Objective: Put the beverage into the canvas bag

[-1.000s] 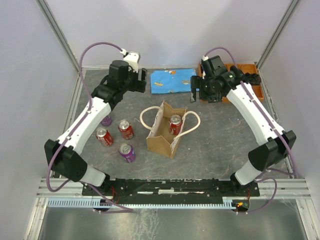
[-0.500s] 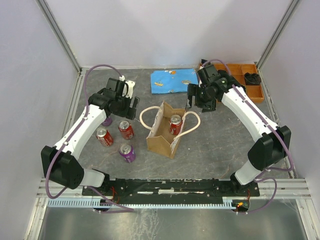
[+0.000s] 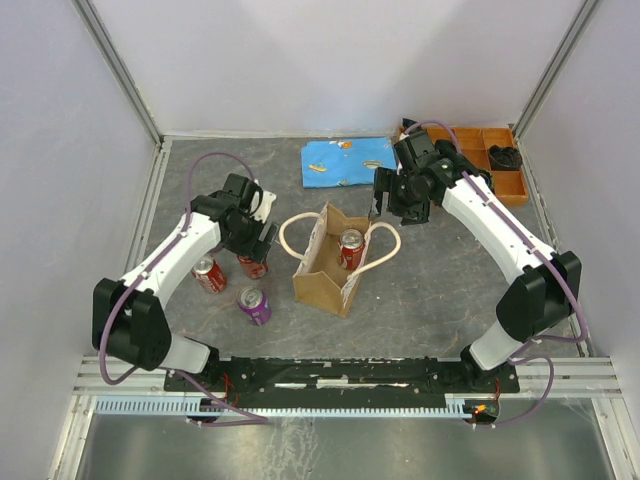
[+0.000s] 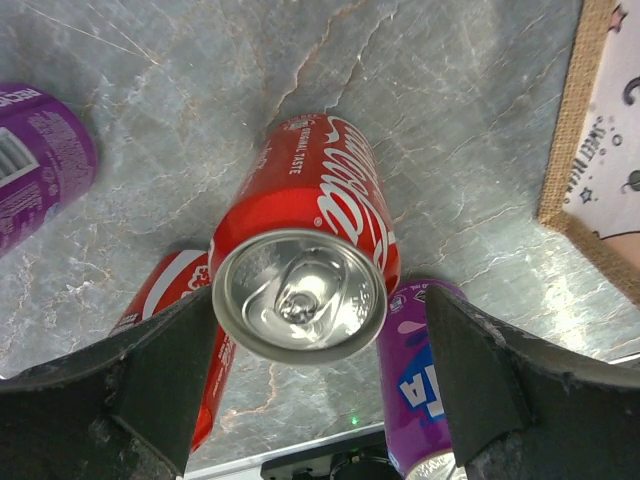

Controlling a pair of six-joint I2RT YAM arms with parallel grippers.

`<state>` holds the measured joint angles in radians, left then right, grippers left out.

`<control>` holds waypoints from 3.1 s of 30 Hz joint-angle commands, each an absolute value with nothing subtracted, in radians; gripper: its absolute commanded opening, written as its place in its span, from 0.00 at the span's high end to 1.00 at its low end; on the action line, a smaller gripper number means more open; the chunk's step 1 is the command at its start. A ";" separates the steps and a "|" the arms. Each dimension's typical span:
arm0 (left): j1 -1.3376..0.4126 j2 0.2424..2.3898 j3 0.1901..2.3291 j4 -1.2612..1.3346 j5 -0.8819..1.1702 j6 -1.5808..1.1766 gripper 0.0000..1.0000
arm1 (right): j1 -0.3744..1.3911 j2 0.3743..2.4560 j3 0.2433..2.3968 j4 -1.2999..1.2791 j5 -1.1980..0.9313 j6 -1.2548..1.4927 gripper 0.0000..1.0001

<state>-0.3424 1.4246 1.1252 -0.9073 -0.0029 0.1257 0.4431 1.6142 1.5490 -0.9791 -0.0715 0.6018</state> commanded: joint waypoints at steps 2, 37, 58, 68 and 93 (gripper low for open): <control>-0.343 1.464 1.104 -0.842 -0.007 0.186 0.11 | 0.447 1.560 1.547 -0.948 -0.068 0.615 0.12; -0.428 1.662 2.038 -0.883 0.321 0.100 0.97 | 0.448 1.532 1.483 -0.918 -0.063 0.642 0.12; -0.648 1.567 1.648 -0.894 0.341 0.261 0.97 | 0.447 1.508 1.468 -0.918 -0.040 0.651 0.12; -0.654 1.586 1.626 -0.957 0.217 0.405 0.97 | 0.448 1.498 1.449 -0.916 -0.031 0.656 0.12; -0.662 1.772 1.588 -0.810 0.176 0.385 0.97 | 0.447 1.505 1.467 -0.936 -0.009 0.664 0.12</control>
<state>-0.6590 1.7523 1.5749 -0.9211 0.1734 0.3859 0.4431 1.5352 1.4494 -0.9390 -0.0395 0.6548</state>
